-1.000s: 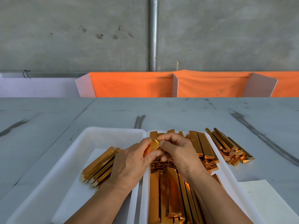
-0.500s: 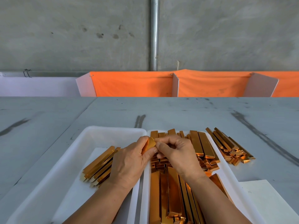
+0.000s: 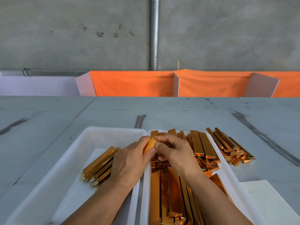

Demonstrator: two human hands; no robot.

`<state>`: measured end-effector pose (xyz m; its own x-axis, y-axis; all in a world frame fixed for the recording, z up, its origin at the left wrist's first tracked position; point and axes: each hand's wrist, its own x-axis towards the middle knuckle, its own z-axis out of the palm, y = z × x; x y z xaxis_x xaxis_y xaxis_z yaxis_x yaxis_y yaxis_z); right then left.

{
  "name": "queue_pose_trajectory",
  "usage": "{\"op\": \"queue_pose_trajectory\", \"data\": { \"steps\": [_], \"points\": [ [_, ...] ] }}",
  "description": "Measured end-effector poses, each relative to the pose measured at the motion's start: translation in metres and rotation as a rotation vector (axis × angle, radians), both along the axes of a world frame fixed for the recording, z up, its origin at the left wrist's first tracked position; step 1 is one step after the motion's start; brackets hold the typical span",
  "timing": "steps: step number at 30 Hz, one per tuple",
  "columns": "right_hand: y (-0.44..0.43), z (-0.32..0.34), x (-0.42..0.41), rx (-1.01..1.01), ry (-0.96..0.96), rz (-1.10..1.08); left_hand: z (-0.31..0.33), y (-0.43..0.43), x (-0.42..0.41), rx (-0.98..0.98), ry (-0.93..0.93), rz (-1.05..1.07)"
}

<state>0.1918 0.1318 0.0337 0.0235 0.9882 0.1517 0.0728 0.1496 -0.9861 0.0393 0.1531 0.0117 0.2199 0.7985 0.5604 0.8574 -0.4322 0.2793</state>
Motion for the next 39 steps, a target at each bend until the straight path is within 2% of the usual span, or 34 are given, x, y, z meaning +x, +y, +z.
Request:
{"op": "queue_pose_trajectory", "data": {
  "steps": [5,8,11,14,17,22,30,33,39],
  "points": [
    [0.002,0.000,-0.001,-0.044,0.062,0.008,0.000,-0.001,0.001,-0.016,-0.049,-0.020],
    [0.003,0.000,0.000,-0.006,0.080,-0.033,0.004,-0.005,0.005,-0.003,-0.093,-0.082],
    [0.004,0.002,0.003,0.008,0.102,-0.083,0.009,-0.007,0.003,-0.023,-0.214,-0.137],
    [0.005,0.004,0.010,-0.060,0.101,-0.129,0.013,-0.002,-0.004,-0.061,-0.430,-0.013],
    [0.005,0.003,0.012,-0.121,-0.113,-0.039,0.015,0.008,-0.016,-0.112,-0.498,0.194],
    [0.001,-0.001,0.007,-0.065,-0.535,0.077,0.022,0.019,-0.038,-0.300,-0.367,0.404],
    [0.000,-0.006,0.006,-0.079,-0.798,0.173,-0.008,0.025,-0.049,-0.768,0.035,0.584],
    [0.001,-0.008,0.007,-0.062,-0.822,0.158,-0.017,0.026,-0.052,-0.834,0.106,0.590],
    [0.003,-0.009,0.007,-0.002,-0.793,0.105,-0.018,0.027,-0.055,-0.764,0.135,0.603]
  ]
}}
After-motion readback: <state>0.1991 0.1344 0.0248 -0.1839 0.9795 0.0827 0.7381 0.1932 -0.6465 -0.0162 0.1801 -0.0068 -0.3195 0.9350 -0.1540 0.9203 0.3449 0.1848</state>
